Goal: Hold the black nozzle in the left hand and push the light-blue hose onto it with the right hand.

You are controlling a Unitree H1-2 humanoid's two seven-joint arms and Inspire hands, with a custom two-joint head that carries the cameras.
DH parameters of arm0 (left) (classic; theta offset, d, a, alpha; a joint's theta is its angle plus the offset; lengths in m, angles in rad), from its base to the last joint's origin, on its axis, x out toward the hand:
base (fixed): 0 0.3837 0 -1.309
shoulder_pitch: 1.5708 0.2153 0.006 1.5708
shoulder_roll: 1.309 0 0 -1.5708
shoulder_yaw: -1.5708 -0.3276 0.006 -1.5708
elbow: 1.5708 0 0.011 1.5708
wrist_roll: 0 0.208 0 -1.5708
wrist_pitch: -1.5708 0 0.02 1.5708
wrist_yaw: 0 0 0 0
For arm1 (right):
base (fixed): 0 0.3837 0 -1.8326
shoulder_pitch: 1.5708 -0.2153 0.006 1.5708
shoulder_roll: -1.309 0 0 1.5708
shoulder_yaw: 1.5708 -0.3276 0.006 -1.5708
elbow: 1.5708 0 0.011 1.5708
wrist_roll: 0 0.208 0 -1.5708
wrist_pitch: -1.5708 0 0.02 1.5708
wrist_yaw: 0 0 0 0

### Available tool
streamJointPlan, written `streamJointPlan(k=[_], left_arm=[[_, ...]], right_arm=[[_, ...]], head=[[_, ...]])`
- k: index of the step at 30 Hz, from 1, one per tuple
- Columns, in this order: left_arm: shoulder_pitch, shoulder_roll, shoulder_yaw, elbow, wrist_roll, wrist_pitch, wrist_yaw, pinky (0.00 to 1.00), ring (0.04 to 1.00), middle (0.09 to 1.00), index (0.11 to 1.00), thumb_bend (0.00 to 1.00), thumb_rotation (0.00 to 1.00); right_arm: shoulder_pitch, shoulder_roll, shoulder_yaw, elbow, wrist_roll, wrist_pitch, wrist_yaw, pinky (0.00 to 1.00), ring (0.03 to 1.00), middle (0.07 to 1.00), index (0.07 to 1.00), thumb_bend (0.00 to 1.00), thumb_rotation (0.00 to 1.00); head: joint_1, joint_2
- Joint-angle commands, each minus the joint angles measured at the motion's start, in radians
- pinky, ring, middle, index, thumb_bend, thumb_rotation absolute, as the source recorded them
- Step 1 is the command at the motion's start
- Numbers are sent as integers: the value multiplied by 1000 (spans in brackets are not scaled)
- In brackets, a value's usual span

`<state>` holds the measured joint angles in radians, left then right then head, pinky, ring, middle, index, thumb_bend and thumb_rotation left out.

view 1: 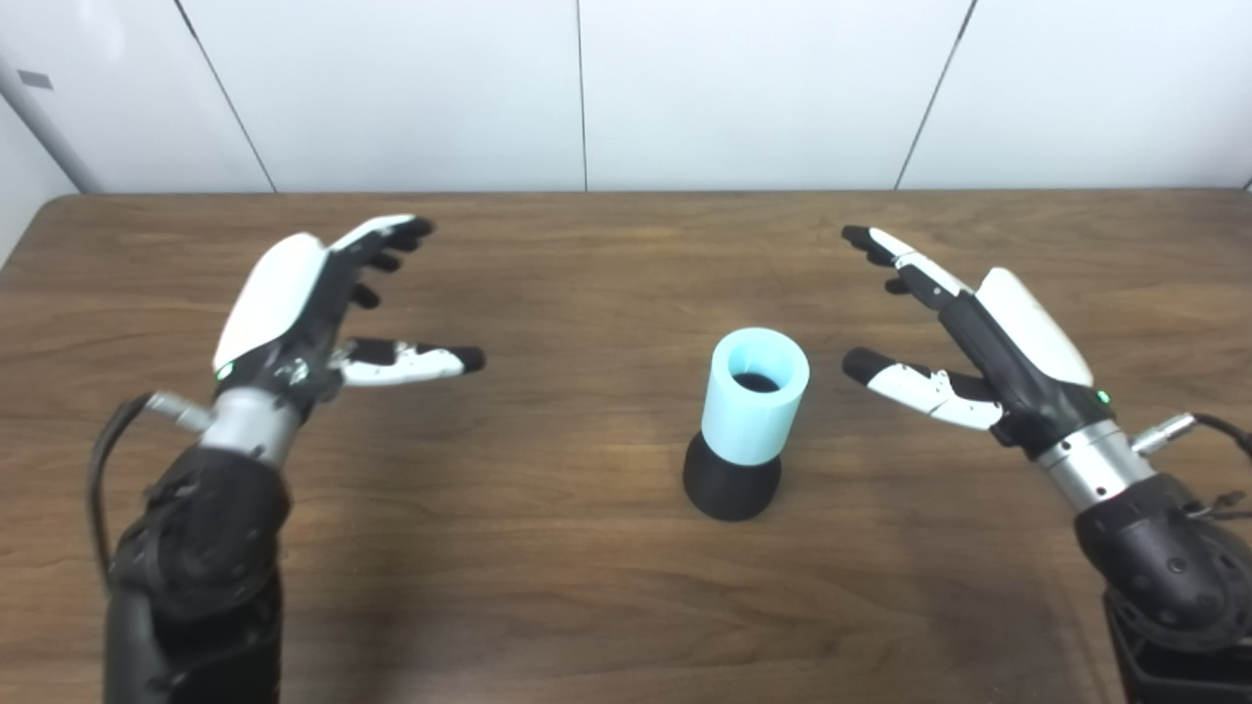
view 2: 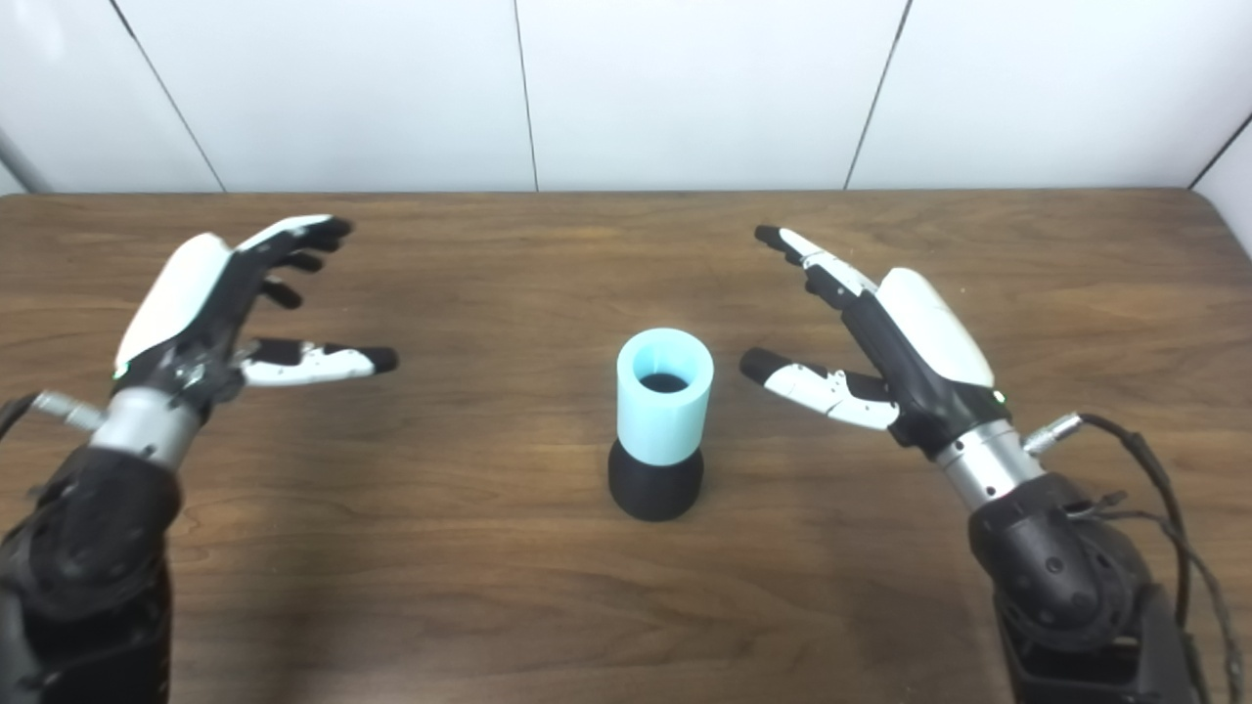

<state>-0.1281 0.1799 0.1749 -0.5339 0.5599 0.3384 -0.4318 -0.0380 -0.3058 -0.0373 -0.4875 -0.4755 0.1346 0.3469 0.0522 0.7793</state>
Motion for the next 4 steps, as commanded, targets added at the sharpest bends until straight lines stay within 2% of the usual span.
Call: streamJointPlan(k=[1,2,4], left_arm=[[15,-28,39,-19,-107,-34,86,777,841,869,867,740,411],[33,-47,52,-22,-132,-32,115,783,845,873,864,718,518],[71,-89,85,-26,-220,-29,163,796,860,877,856,684,611]], right_arm=[[2,19,-17,6,32,-2,-53,760,829,863,921,520,995],[9,33,-22,19,57,2,-64,743,809,849,919,518,998],[22,73,-40,39,131,42,-76,736,826,878,919,527,1000]], head=[[-2,2],[-1,3],[-1,3]])
